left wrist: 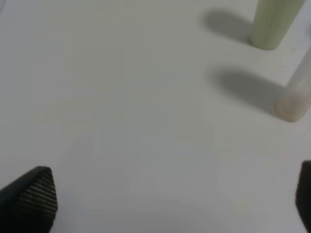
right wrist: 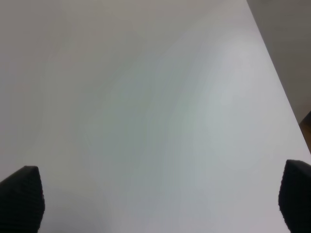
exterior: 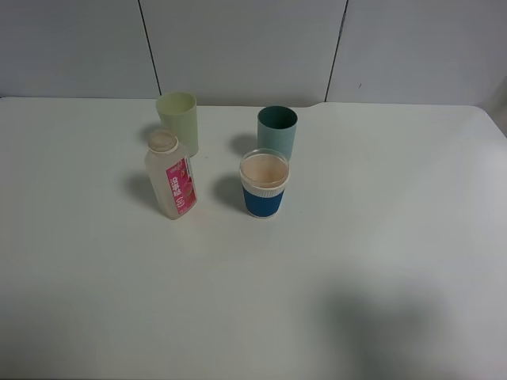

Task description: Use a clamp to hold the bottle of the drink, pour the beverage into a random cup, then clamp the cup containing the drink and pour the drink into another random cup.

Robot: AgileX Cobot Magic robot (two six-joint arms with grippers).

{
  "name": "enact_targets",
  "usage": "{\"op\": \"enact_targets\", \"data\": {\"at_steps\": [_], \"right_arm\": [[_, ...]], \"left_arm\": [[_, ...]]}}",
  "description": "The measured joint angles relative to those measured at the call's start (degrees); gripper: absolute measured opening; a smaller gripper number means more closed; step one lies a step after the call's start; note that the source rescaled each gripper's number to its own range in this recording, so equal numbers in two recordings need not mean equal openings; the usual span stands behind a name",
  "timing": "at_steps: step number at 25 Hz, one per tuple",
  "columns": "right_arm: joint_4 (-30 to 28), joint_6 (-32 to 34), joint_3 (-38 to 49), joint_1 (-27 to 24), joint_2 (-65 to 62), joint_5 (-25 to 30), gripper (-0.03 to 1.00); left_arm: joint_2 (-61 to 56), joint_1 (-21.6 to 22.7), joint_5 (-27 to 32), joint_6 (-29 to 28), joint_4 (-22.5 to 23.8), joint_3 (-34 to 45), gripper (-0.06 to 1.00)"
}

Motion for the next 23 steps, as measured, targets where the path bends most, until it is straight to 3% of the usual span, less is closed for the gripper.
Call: {"op": "enact_targets", "data": {"at_steps": [23], "right_arm": [[0.0, 0.0, 0.0, 0.0, 0.0, 0.0, 0.91]], "left_arm": [[0.0, 0.0, 0.0, 0.0, 0.0, 0.0, 1.0]]}}
